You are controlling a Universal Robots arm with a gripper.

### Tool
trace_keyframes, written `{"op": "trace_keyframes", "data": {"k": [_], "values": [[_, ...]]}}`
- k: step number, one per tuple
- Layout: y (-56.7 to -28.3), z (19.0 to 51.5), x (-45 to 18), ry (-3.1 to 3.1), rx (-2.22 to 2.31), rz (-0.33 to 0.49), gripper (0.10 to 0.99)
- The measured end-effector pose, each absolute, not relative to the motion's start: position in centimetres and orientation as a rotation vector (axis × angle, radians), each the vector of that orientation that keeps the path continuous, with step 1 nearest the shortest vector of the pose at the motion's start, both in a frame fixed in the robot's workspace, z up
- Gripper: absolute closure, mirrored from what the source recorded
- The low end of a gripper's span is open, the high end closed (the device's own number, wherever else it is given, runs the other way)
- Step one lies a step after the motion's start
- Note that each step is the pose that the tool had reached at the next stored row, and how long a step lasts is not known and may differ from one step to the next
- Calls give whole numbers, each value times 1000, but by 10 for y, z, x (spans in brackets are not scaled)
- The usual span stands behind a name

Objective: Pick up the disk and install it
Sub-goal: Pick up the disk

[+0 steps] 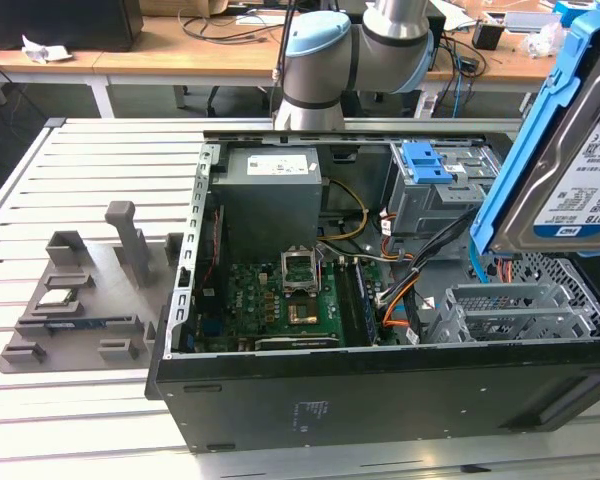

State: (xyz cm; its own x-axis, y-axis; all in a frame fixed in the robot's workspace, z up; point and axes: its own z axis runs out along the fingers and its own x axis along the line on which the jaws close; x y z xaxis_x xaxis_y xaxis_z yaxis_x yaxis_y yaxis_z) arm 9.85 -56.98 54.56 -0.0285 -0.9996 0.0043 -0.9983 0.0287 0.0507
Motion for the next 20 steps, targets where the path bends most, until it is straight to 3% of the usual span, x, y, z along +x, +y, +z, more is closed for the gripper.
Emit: {"op": "trace_keyframes", "data": {"k": [6, 20], "values": [[-574, 541, 99, -2262, 2182, -121, 722], [-563, 504, 103, -2251, 2171, -95, 722]]}}
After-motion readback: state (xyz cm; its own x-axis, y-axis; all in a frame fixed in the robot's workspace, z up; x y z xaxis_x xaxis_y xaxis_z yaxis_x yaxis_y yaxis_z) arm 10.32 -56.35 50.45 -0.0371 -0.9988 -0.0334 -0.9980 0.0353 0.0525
